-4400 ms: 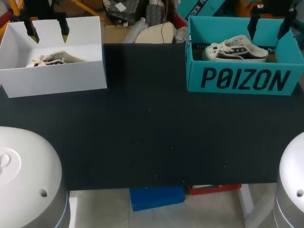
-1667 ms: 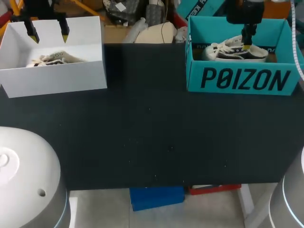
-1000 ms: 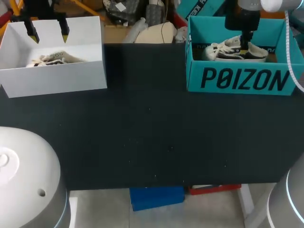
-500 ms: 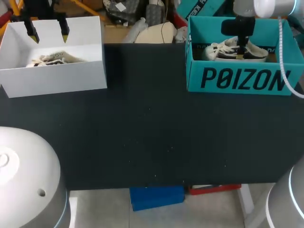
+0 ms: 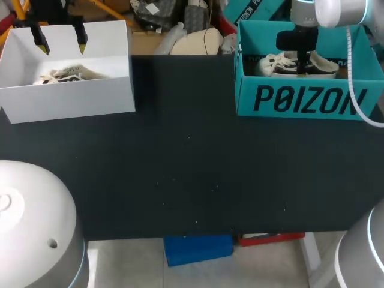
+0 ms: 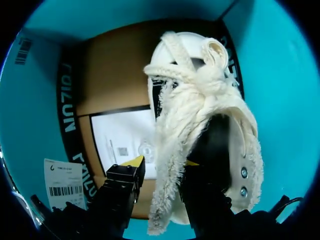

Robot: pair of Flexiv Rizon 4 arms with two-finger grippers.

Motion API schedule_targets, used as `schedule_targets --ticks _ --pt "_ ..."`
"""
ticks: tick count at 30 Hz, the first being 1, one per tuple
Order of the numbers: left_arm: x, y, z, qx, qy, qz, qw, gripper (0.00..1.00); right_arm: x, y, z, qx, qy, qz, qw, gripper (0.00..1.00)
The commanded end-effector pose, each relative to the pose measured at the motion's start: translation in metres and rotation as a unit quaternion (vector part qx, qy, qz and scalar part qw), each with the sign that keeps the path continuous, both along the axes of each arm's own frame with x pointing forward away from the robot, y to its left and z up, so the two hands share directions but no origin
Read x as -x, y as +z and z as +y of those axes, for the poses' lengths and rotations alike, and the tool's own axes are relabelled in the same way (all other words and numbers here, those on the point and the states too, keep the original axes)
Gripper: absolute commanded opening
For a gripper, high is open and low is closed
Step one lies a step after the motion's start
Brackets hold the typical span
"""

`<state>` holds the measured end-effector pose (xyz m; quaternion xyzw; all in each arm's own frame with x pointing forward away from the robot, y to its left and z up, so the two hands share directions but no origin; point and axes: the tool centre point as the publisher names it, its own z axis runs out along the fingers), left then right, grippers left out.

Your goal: Take the shoe out of the shoebox, open the shoe tongue, remove and reinsert the insole, then place the shoe into the shoebox

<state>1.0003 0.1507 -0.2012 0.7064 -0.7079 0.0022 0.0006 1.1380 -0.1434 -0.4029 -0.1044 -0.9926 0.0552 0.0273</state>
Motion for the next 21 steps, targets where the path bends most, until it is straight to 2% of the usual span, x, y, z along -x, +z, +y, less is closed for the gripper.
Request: schedule_targets --ticks 1,2,3,6,12,15,21 --pt "0.000 0.001 0.000 -0.001 0.000 0.001 1.000 1.00 -0.003 -0.007 0.000 0.007 -0.010 -0.002 1.000 0.15" --pt "0.000 0.001 0.000 -0.001 0.000 0.001 1.000 1.00 -0.003 -0.006 -0.002 0.009 -0.013 -0.004 1.000 0.05" --pt "0.000 0.001 0.000 -0.001 0.000 0.001 1.000 1.00 -0.002 -0.006 -0.004 0.012 -0.017 -0.006 1.000 0.00" --pt "0.000 0.001 0.000 -0.001 0.000 0.001 1.000 1.00 -0.002 -0.002 -0.008 0.016 -0.022 -0.016 1.000 0.00" --pt "0.000 0.001 0.000 -0.001 0.000 0.001 1.000 1.00 0.000 0.021 -0.014 0.025 -0.023 -0.033 0.999 0.00" --pt "0.000 0.001 0.000 -0.001 0.000 0.001 1.000 1.00 0.001 0.039 -0.016 0.029 -0.022 -0.041 0.999 0.00" --pt "0.000 0.001 0.000 -0.001 0.000 0.001 1.000 1.00 0.007 0.090 -0.025 0.036 -0.011 -0.061 0.997 0.00"
